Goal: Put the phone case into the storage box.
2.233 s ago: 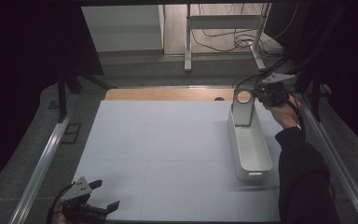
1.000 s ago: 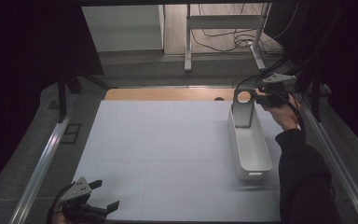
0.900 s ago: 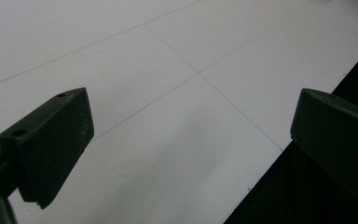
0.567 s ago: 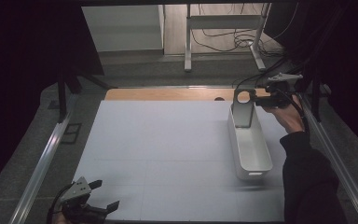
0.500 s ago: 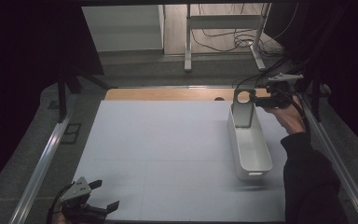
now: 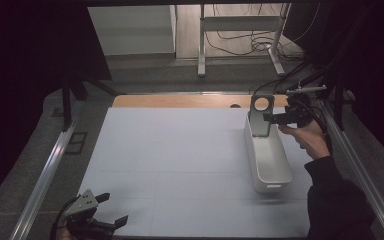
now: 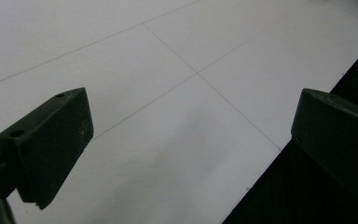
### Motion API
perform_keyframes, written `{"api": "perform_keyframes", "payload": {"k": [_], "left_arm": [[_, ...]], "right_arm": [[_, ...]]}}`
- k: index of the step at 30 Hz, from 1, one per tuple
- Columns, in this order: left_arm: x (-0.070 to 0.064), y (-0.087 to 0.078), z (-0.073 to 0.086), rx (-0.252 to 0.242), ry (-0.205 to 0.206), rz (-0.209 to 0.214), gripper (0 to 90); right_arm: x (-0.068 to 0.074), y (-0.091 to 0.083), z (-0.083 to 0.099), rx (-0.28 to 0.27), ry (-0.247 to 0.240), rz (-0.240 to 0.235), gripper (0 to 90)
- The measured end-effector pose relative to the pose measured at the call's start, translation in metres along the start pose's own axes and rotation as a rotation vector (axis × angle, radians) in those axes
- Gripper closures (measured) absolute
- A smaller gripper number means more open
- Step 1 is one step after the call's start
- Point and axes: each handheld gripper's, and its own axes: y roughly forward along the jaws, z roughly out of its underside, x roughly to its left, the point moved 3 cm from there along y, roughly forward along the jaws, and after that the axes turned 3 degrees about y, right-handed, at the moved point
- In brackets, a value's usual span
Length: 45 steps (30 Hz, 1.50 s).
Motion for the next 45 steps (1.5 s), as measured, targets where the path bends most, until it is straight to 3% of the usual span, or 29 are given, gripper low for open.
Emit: {"api": "perform_keyframes", "payload": {"k": [1, 2, 5, 9, 11, 13, 15, 21, 30, 35, 40, 45], "left_arm": [[0.000, 0.000, 0.000, 0.001, 0.003, 0.000, 0.0], [0.000, 0.000, 0.000, 0.002, 0.004, 0.001, 0.0], [0.000, 0.000, 0.000, 0.002, 0.006, 0.001, 0.0], [-0.001, 0.000, 0.000, 0.003, 0.009, 0.002, 0.0], [-0.001, 0.001, 0.000, 0.003, 0.010, 0.004, 0.0], [-0.001, 0.001, -0.001, 0.004, 0.010, 0.006, 0.0], [-0.001, 0.001, -0.001, 0.004, 0.011, 0.007, 0.0], [0.000, 0.000, 0.000, 0.003, 0.010, 0.010, 0.0], [0.000, 0.000, 0.000, 0.004, 0.010, 0.012, 0.0], [0.000, 0.000, 0.000, 0.004, 0.011, 0.013, 0.0], [0.000, 0.000, 0.000, 0.004, 0.012, 0.013, 0.0], [-0.001, 0.001, 0.000, 0.007, 0.014, 0.013, 0.0]], "right_arm": [[0.000, 0.000, 0.000, 0.000, 0.000, 0.000, 11.9], [0.009, -0.002, 0.005, -0.012, -0.012, 0.007, 26.8], [0.018, -0.001, 0.012, -0.019, -0.007, 0.014, 38.0], [0.025, 0.009, 0.023, 0.031, 0.029, 0.055, 62.5], [0.028, 0.022, 0.027, 0.075, 0.041, 0.100, 76.9], [0.028, 0.026, 0.027, 0.084, 0.042, 0.108, 80.4], [0.027, 0.039, 0.027, 0.105, 0.051, 0.151, 89.2], [0.020, 0.072, 0.032, 0.172, 0.074, 0.249, 89.9], [0.014, 0.099, 0.035, 0.195, 0.089, 0.312, 90.0], [0.016, 0.105, 0.033, 0.184, 0.082, 0.333, 90.0], [0.018, 0.109, 0.031, 0.137, 0.078, 0.357, 90.0], [0.017, 0.109, 0.030, 0.111, 0.082, 0.354, 90.0]]}}
